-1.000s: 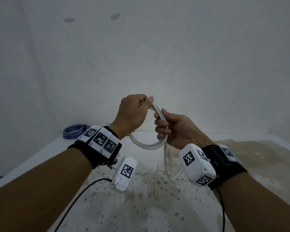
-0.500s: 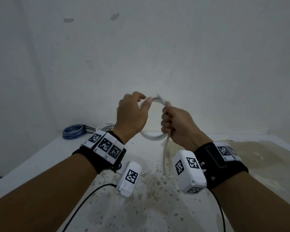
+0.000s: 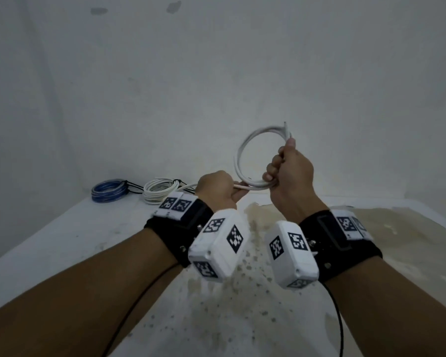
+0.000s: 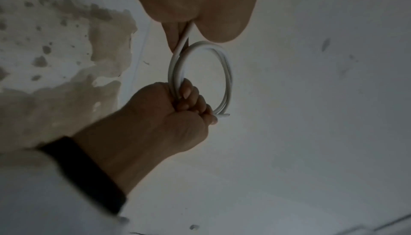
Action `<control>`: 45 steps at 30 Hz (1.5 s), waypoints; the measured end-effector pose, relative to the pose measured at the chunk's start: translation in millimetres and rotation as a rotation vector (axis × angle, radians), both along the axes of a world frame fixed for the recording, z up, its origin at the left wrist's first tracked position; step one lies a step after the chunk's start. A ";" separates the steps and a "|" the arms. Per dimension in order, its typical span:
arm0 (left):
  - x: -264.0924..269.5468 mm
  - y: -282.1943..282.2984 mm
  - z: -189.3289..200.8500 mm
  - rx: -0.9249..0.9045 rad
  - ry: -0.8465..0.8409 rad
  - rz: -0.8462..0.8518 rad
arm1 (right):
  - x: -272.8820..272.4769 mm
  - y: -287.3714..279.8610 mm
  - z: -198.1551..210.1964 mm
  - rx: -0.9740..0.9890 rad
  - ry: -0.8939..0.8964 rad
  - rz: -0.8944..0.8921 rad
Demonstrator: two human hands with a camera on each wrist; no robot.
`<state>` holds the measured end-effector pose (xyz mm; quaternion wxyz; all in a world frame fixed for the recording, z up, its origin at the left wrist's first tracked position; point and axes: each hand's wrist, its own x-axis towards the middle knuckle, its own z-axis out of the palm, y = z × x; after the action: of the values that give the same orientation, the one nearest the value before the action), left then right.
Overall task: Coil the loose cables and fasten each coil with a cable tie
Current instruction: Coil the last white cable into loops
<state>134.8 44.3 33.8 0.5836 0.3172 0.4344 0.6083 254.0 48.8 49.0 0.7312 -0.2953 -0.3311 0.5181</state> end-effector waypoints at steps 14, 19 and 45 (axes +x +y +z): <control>-23.2 -7.6 18.3 0.085 0.433 0.082 | -12.4 -12.1 -20.1 -0.103 -0.036 0.161; -38.1 -1.4 21.1 0.257 0.543 0.248 | -17.3 -12.8 -19.8 -0.104 -0.010 0.212; -49.0 -3.1 62.6 0.668 1.073 -0.111 | -5.6 -17.5 -12.3 0.027 -0.458 0.378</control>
<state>85.8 41.2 96.3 0.1849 0.7651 0.4360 0.4363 248.3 31.3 36.7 0.5317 -0.3278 -0.5438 0.5605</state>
